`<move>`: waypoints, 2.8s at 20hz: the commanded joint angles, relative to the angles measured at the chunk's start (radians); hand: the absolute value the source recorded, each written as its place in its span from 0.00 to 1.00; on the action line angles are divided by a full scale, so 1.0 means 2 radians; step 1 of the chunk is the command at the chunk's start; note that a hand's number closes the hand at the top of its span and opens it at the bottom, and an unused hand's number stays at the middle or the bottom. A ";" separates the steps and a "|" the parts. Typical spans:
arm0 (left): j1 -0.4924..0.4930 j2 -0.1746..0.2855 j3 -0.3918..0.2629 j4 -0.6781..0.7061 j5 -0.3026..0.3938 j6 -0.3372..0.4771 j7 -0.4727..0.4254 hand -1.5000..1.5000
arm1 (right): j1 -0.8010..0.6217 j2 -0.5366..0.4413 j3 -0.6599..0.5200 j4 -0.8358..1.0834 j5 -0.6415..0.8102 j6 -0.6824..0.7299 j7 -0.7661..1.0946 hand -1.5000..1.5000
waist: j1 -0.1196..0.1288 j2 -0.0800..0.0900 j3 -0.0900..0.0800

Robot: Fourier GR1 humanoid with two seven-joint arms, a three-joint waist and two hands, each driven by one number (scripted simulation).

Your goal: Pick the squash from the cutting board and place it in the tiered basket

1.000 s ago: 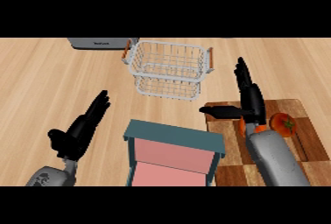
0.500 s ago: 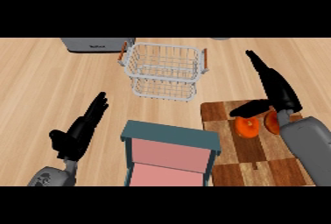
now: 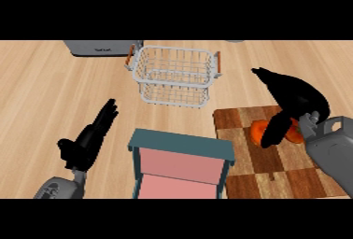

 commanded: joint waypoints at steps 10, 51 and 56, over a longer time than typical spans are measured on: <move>-0.022 -0.020 0.000 -0.009 -0.020 -0.004 0.025 0.50 | 0.038 0.025 0.020 -0.076 0.068 0.008 0.156 0.00 | 0.011 0.007 0.003; -0.014 -0.048 0.091 -0.020 -0.062 -0.083 0.046 0.50 | 0.171 0.141 -0.111 0.090 0.264 -0.063 -0.130 1.00 | 0.014 0.008 0.003; 0.004 -0.076 0.077 -0.012 -0.098 -0.075 0.024 0.50 | 0.147 0.180 -0.114 0.130 0.304 -0.070 -0.145 1.00 | 0.014 0.008 0.003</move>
